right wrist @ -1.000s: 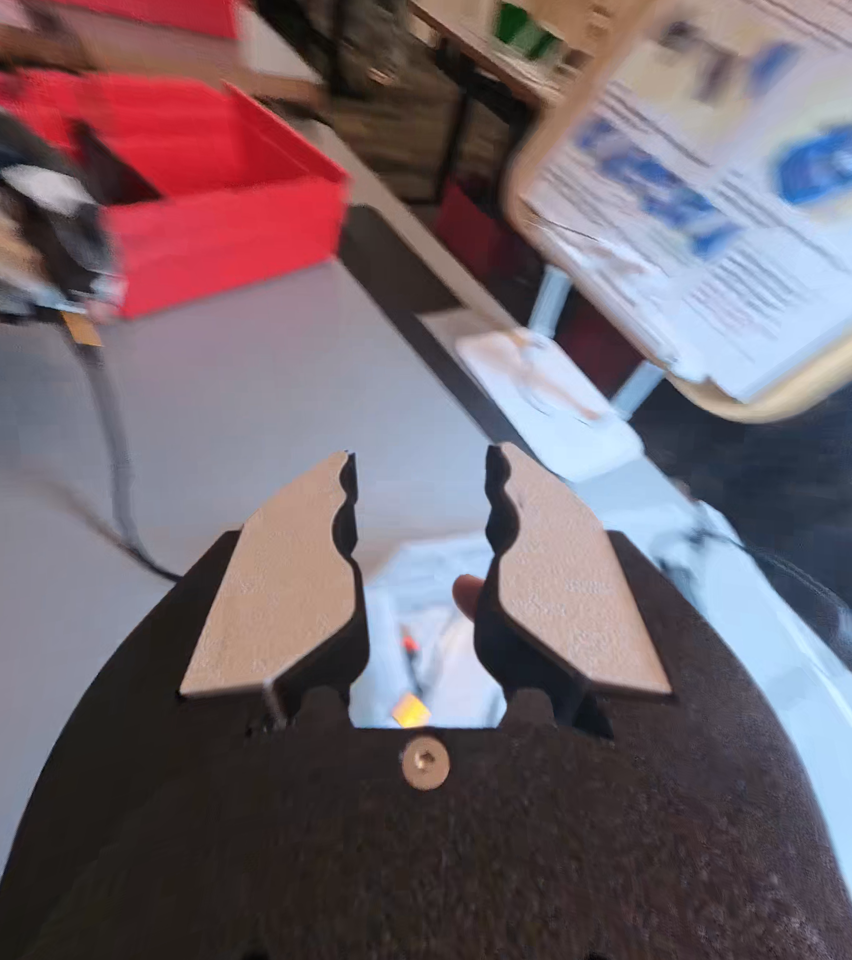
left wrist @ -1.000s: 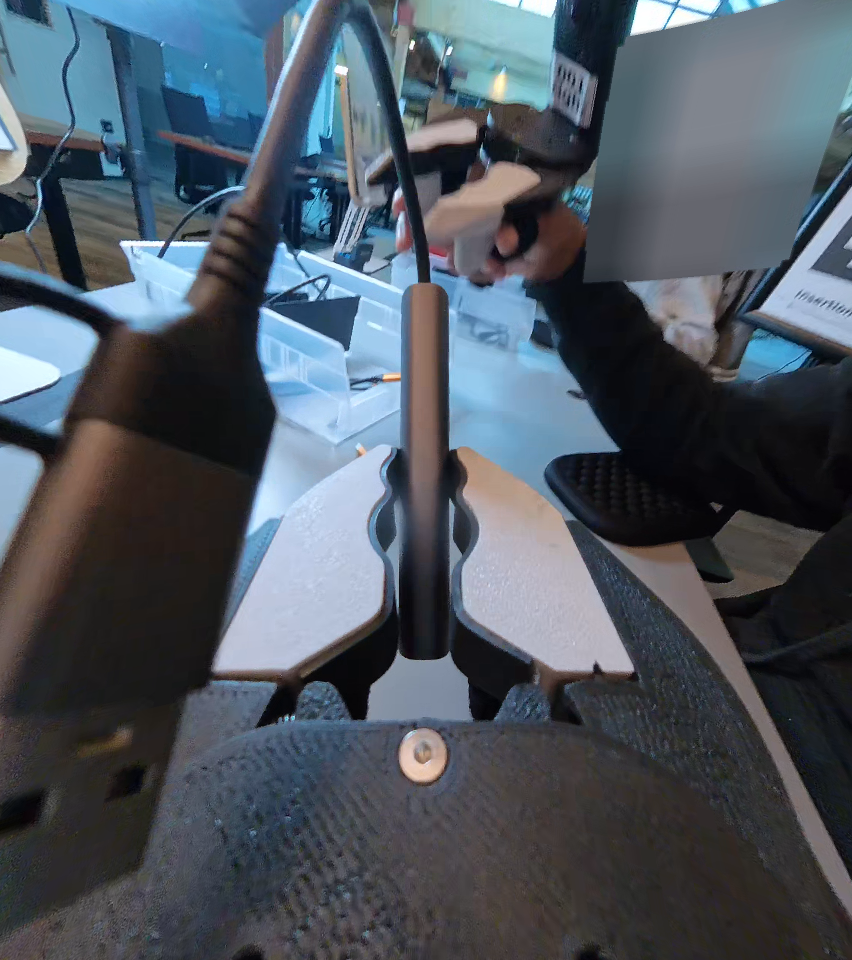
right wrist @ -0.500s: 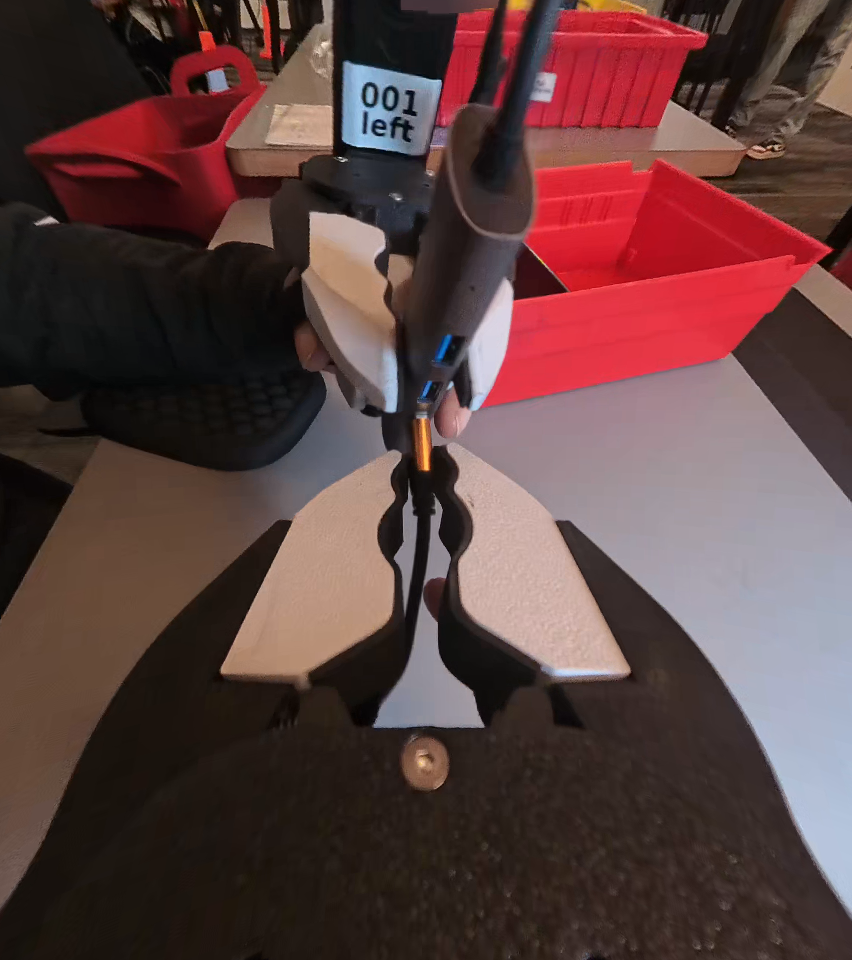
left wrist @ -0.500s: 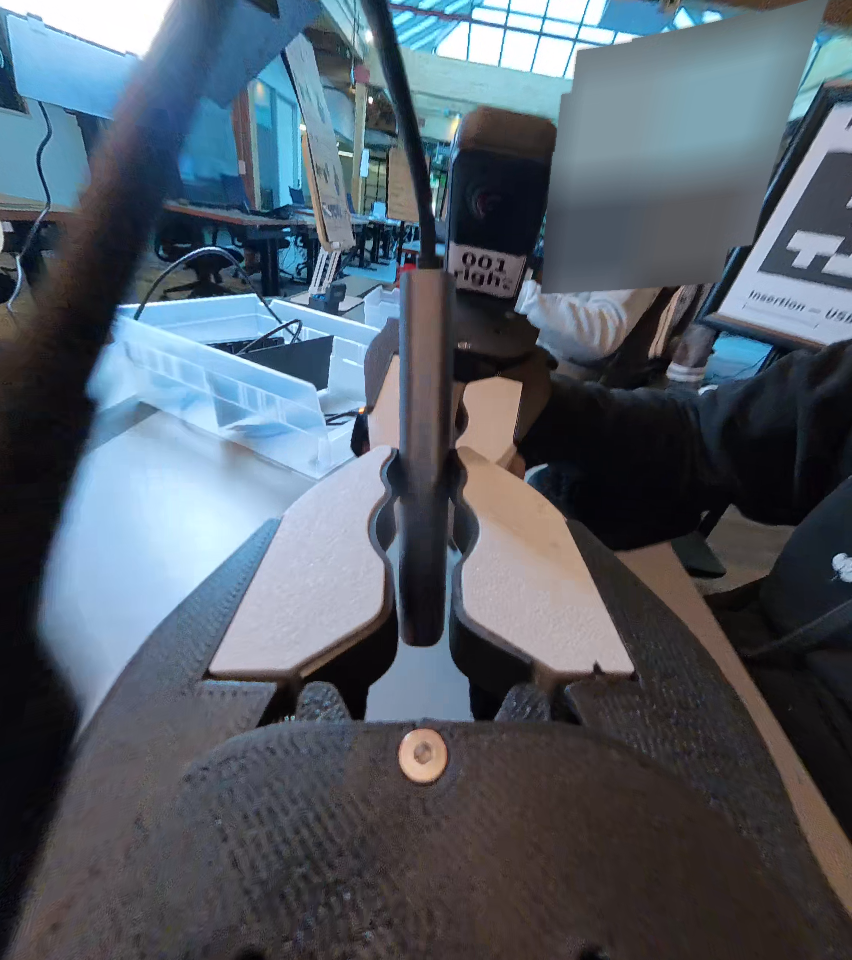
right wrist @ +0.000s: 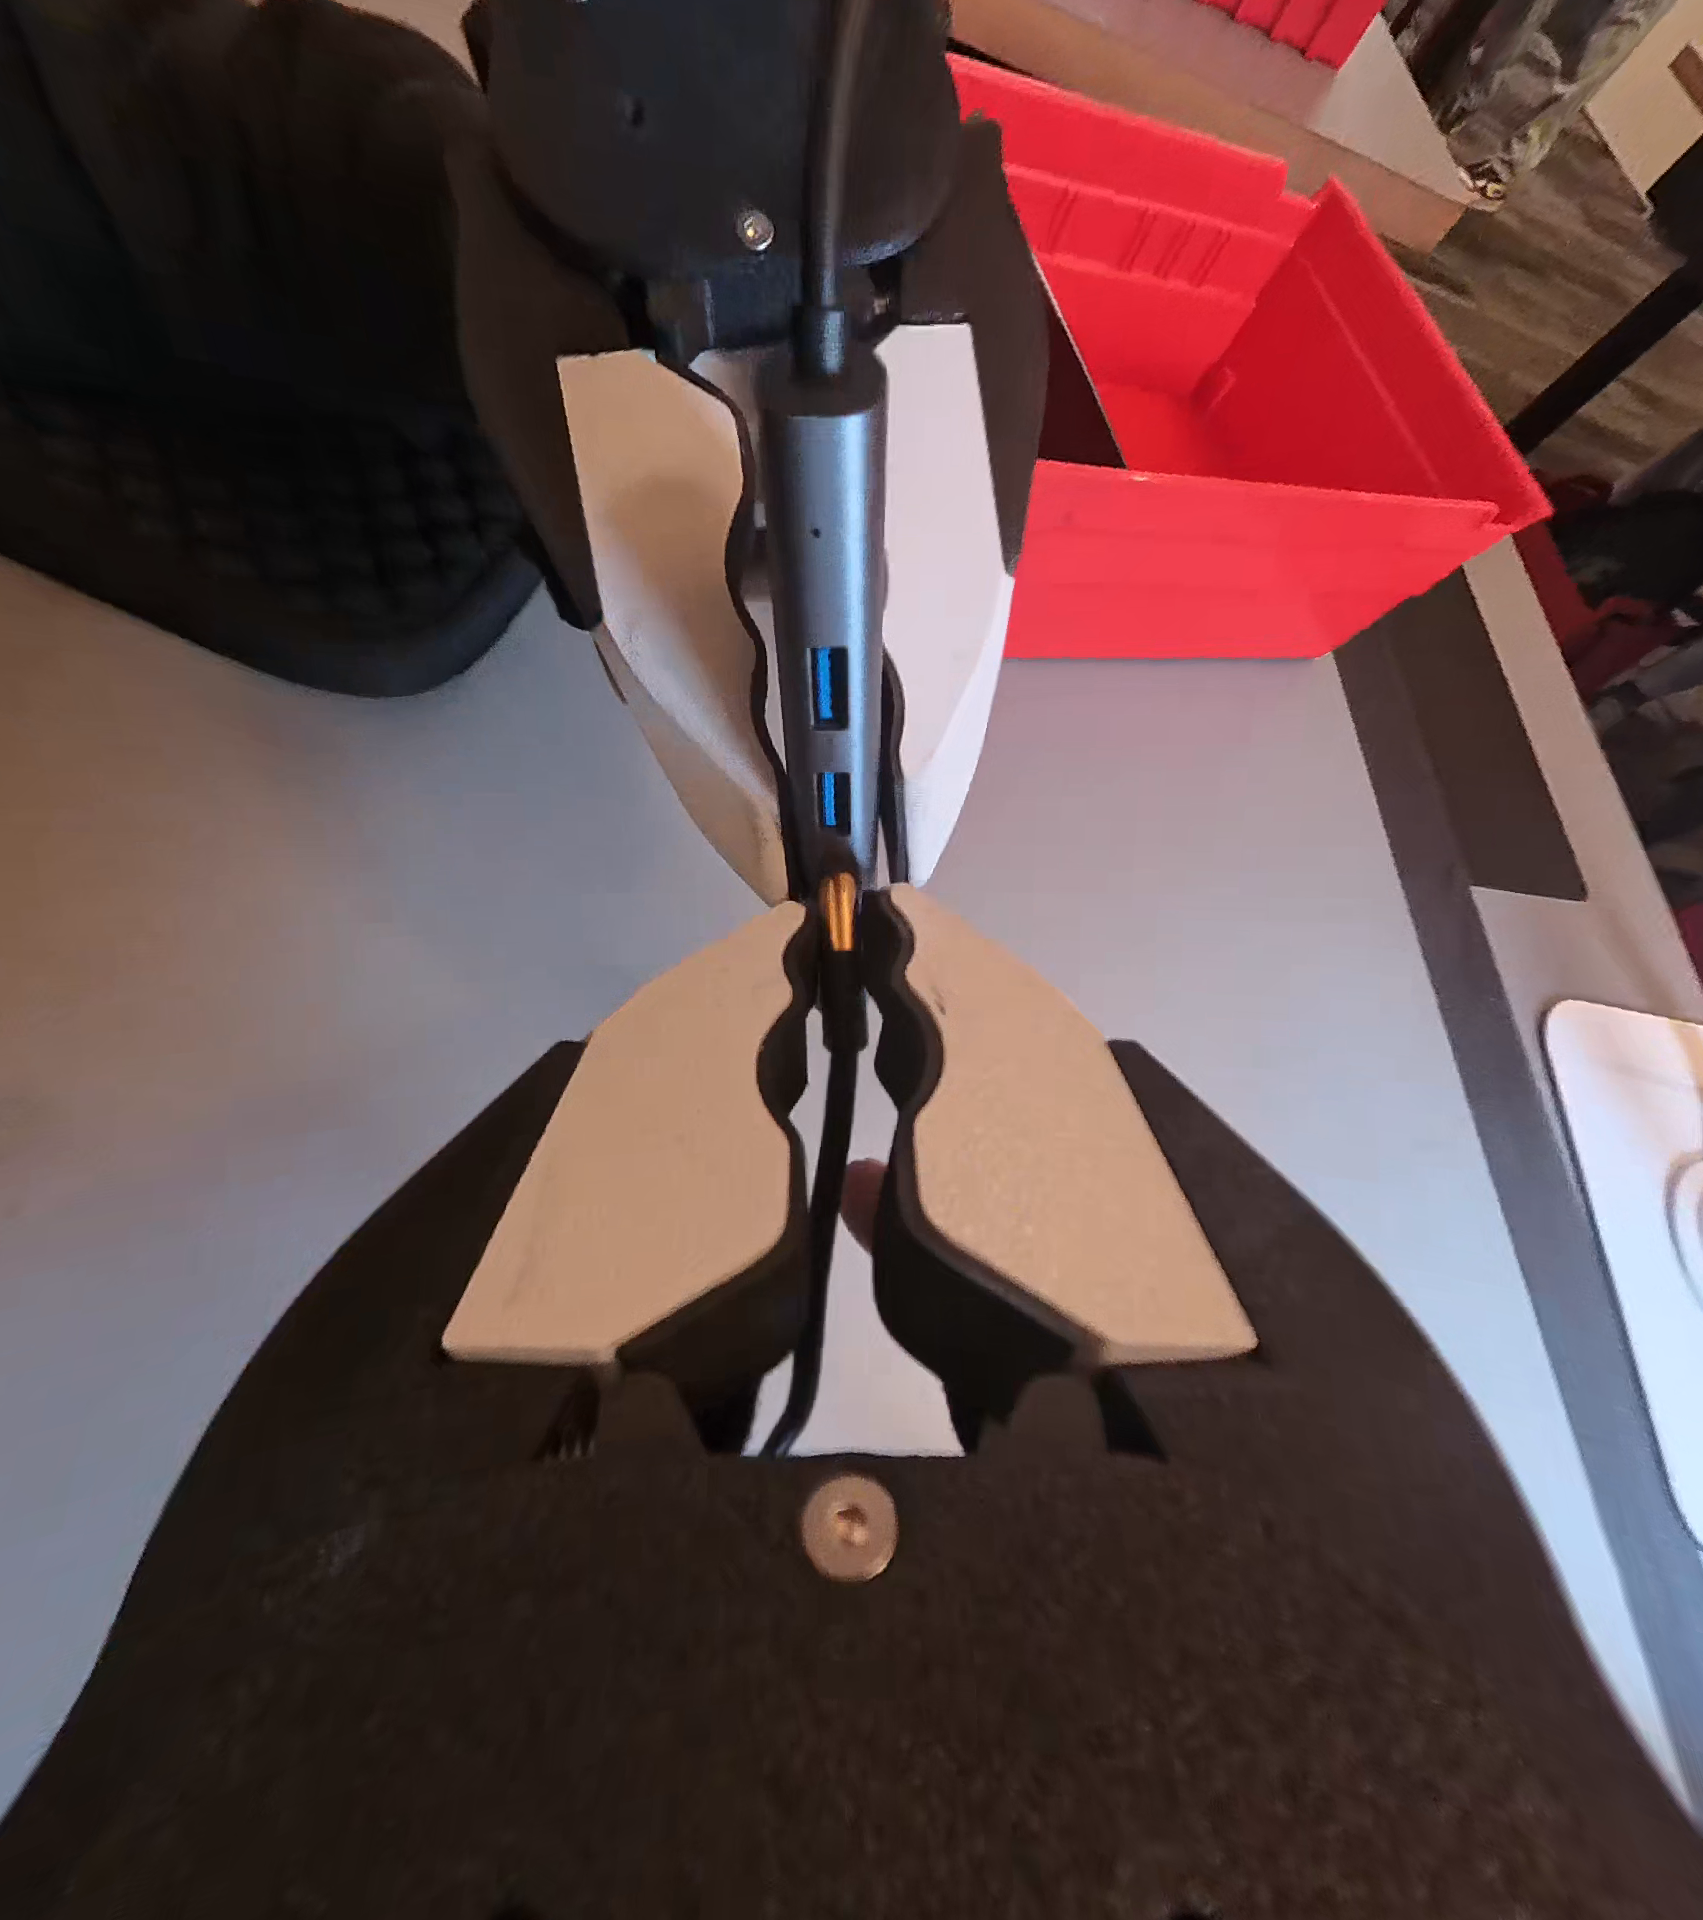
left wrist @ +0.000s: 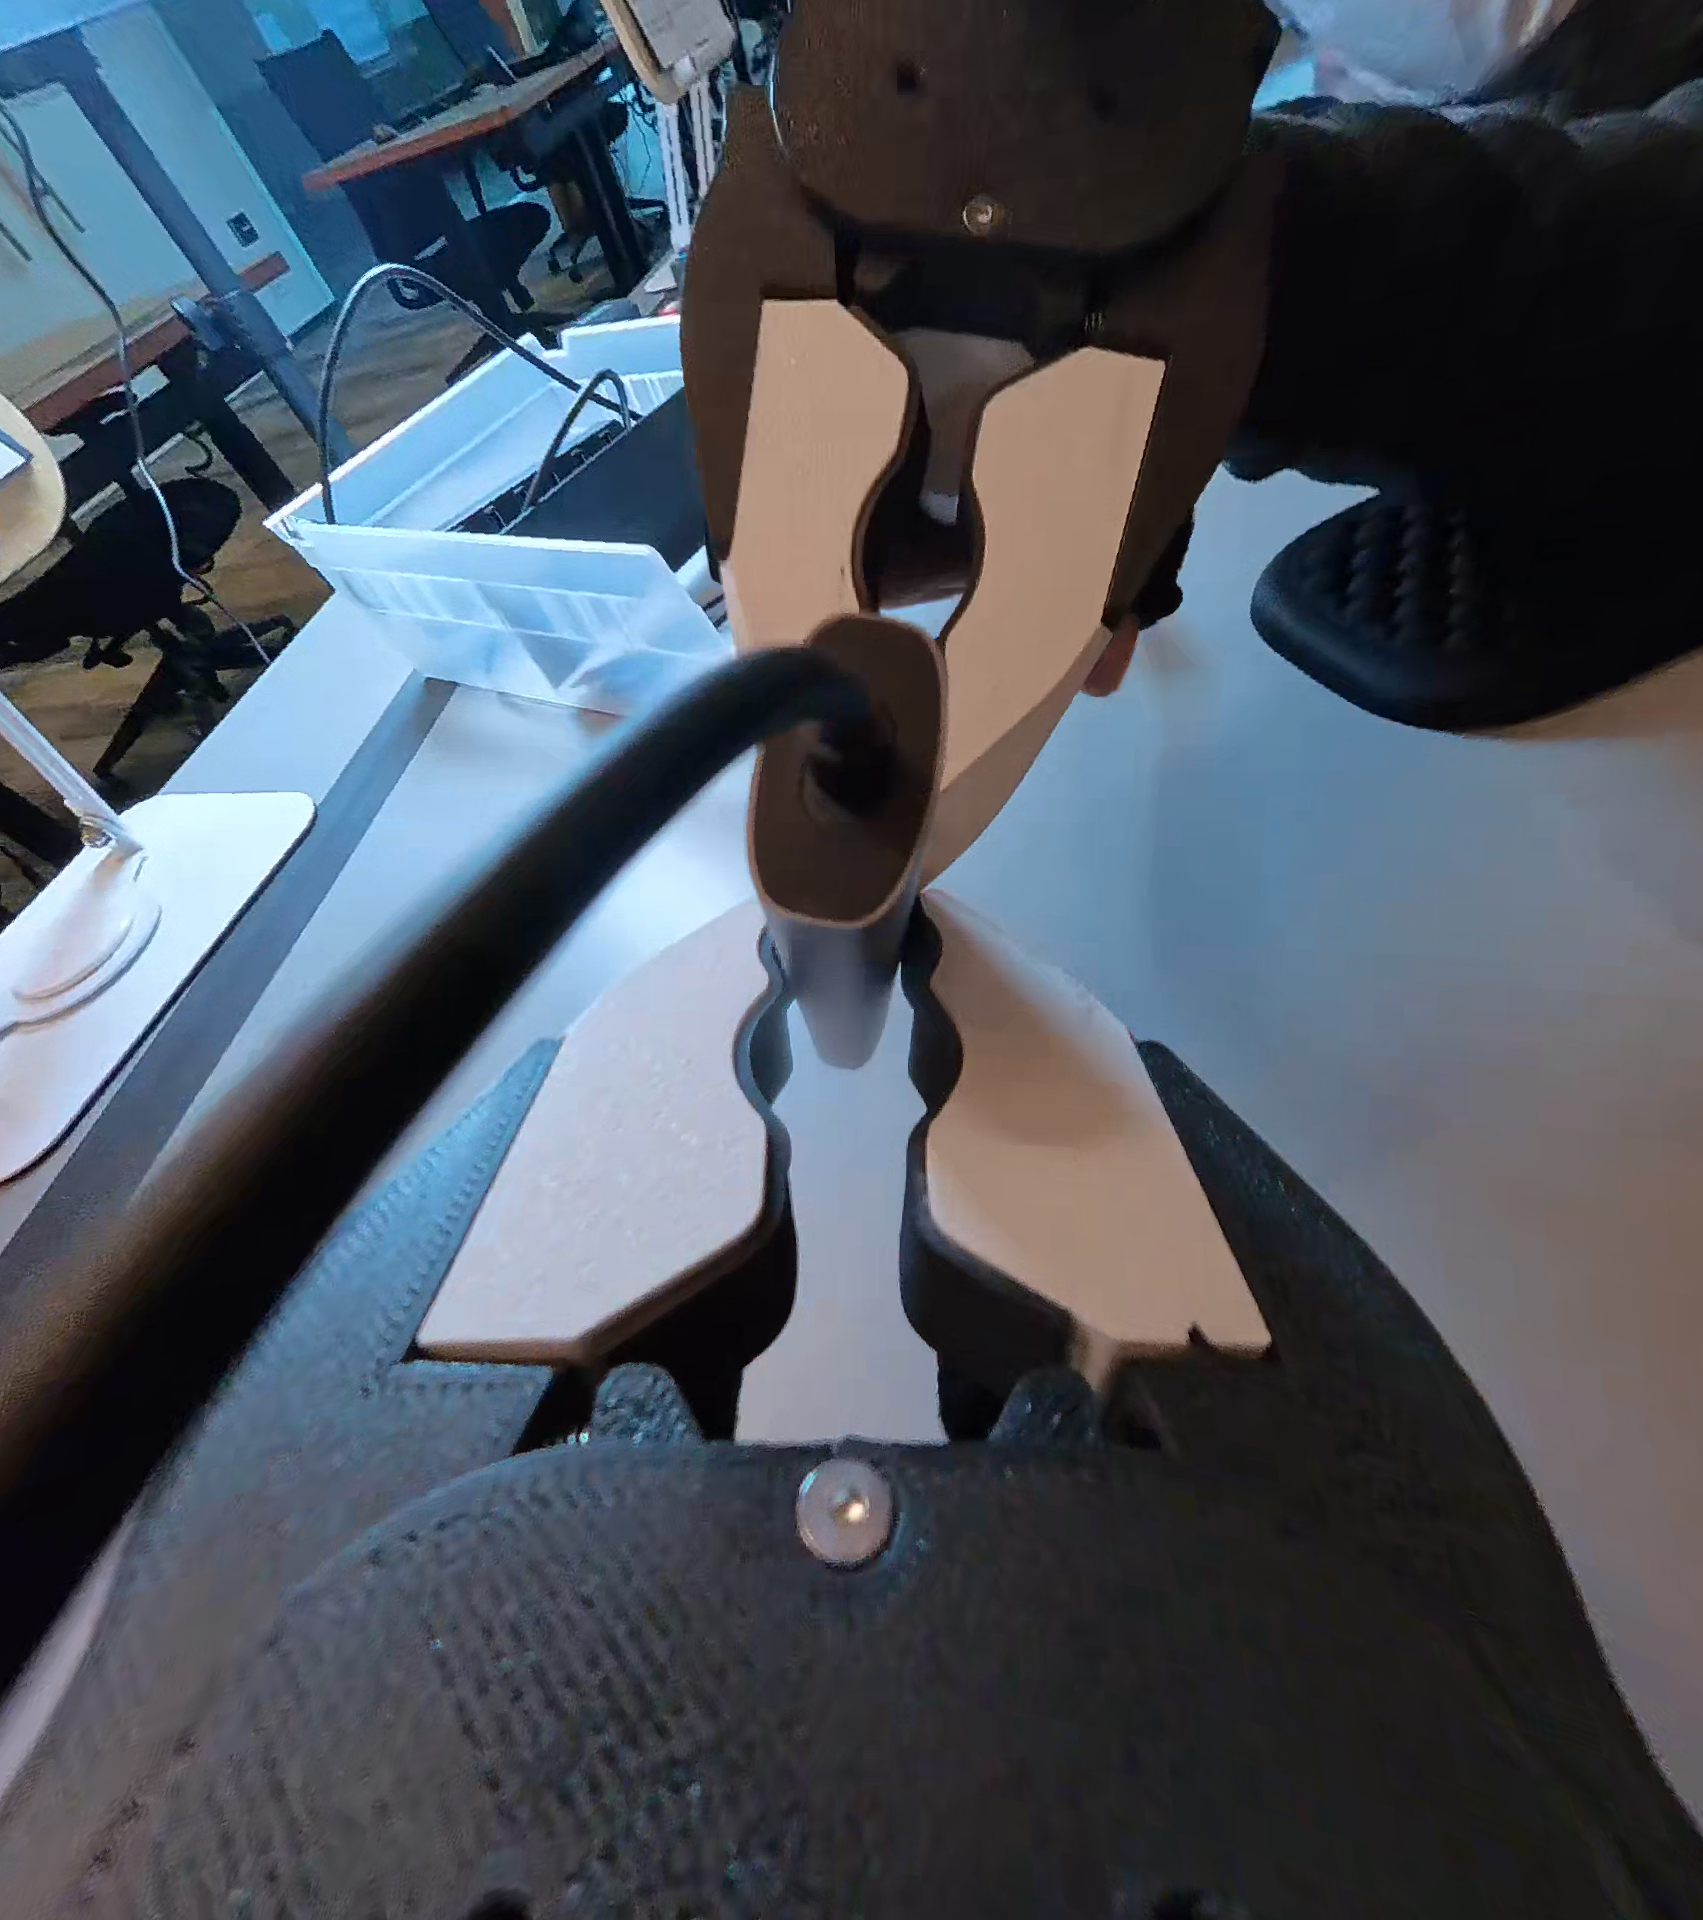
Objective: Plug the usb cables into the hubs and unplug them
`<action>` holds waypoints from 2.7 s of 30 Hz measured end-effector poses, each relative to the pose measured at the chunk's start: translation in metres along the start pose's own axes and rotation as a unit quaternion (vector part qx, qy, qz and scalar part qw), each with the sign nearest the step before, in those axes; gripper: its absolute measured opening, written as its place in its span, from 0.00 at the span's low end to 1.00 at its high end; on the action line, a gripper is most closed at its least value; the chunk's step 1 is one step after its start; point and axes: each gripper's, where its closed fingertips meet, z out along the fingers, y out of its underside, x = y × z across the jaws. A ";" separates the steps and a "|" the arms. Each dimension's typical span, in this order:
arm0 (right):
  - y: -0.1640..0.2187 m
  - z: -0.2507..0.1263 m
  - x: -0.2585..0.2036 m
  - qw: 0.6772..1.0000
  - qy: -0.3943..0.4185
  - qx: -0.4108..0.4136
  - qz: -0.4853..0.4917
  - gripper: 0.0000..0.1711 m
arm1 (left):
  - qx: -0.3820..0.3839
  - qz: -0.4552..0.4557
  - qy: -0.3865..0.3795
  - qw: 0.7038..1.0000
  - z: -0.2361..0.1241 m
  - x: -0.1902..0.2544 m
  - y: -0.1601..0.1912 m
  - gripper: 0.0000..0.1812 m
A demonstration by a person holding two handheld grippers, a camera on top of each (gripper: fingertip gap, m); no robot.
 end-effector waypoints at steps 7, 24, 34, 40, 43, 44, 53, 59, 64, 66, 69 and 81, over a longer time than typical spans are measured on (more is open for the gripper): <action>-0.001 -0.002 0.001 0.999 -0.007 -0.017 -0.031 0.04 | -0.033 0.036 -0.004 0.999 -0.003 0.000 -0.002 0.10; 0.030 -0.022 0.007 0.976 0.030 -0.178 -0.117 0.04 | -0.182 0.060 -0.087 0.978 0.025 0.002 0.007 0.11; -0.001 -0.142 0.072 0.974 0.217 -0.047 -0.051 0.05 | -0.176 -0.007 -0.154 0.972 -0.009 -0.032 0.028 0.11; -0.037 -0.278 0.131 0.858 0.467 0.209 -0.033 0.05 | -0.101 -0.079 -0.110 0.986 0.005 -0.027 0.026 0.11; -0.005 -0.301 0.150 0.828 0.525 0.196 -0.028 0.05 | -0.126 -0.085 -0.092 0.984 0.018 -0.022 0.044 0.11; 0.007 -0.301 0.154 0.825 0.535 0.179 -0.032 0.05 | -0.130 -0.081 -0.093 0.984 0.021 -0.021 0.047 0.11; 0.063 -0.267 0.186 0.816 0.561 0.140 -0.013 0.04 | -0.165 -0.037 -0.089 0.981 0.030 -0.012 0.060 0.11; 0.053 -0.281 0.202 0.796 0.555 0.238 0.042 0.05 | -0.164 -0.043 -0.088 0.982 0.032 -0.013 0.063 0.11; 0.042 -0.297 0.231 0.797 0.556 0.235 0.038 0.05 | -0.172 -0.053 -0.084 0.980 0.034 -0.014 0.070 0.11; 0.052 -0.296 0.240 0.799 0.567 0.199 0.031 0.05 | -0.174 -0.052 -0.085 0.980 0.034 -0.014 0.072 0.11; 0.085 -0.278 0.240 0.818 0.563 0.117 0.025 0.04 | -0.176 -0.050 -0.081 0.980 0.034 -0.012 0.072 0.11; 0.125 -0.222 0.157 0.921 0.370 0.034 0.119 0.13 | -0.181 -0.038 -0.070 0.980 0.035 -0.006 0.070 0.11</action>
